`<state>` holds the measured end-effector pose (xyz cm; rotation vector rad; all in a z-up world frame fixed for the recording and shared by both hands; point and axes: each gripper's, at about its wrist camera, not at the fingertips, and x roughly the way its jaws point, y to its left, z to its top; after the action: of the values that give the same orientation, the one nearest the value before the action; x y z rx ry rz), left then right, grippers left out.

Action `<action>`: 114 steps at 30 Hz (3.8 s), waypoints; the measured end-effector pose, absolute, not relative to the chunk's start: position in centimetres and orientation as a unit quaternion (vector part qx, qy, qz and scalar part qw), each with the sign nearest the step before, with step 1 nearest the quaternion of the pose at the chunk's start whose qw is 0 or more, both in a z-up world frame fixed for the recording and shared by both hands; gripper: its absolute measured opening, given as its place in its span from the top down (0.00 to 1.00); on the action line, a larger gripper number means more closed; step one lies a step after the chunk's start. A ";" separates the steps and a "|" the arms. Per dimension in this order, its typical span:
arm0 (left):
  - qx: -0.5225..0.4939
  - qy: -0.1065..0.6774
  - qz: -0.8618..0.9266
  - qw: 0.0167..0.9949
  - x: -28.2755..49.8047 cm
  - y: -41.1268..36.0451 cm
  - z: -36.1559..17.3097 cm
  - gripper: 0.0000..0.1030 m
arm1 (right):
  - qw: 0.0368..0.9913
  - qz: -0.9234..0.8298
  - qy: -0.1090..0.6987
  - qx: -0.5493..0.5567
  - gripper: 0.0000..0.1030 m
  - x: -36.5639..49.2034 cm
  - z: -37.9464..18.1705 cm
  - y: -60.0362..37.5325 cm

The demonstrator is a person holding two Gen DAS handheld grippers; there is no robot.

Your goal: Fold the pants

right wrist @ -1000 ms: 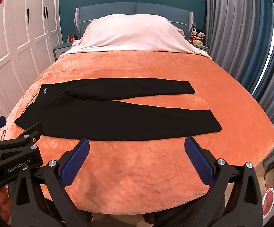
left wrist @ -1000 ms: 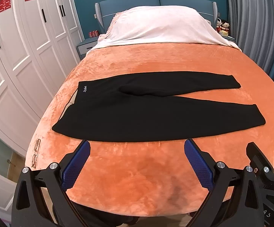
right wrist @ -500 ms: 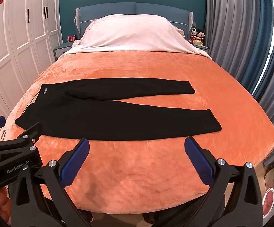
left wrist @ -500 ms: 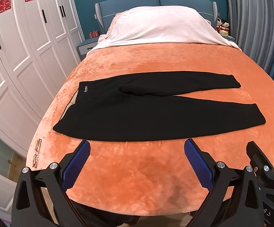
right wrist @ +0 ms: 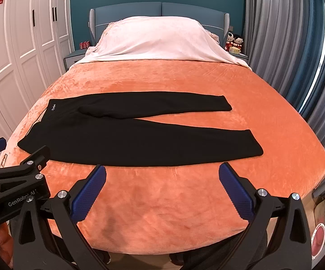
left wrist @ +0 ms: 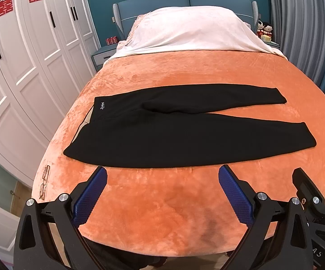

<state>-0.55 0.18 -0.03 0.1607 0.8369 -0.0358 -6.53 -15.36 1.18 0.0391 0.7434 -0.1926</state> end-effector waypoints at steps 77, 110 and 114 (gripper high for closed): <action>0.028 0.459 -0.002 0.888 9.5 4.2 -4.8 0.05 | 0.898 -0.099 0.393 0.170 0.06 8.7 -6.4 -33.9; -0.059 0.537 0.205 0.816 51.6 29.0 -17.3 0.07 | 0.846 -0.179 0.487 0.124 0.57 39.1 -18.0 -50.1; -0.041 0.556 0.181 0.810 51.7 28.7 -18.2 0.49 | 0.846 -0.179 0.488 0.114 0.74 38.5 -17.8 -49.6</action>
<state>51.66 28.72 -18.18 -0.0871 1.1891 0.3875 38.51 -49.60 -17.78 0.2402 1.0302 -0.3775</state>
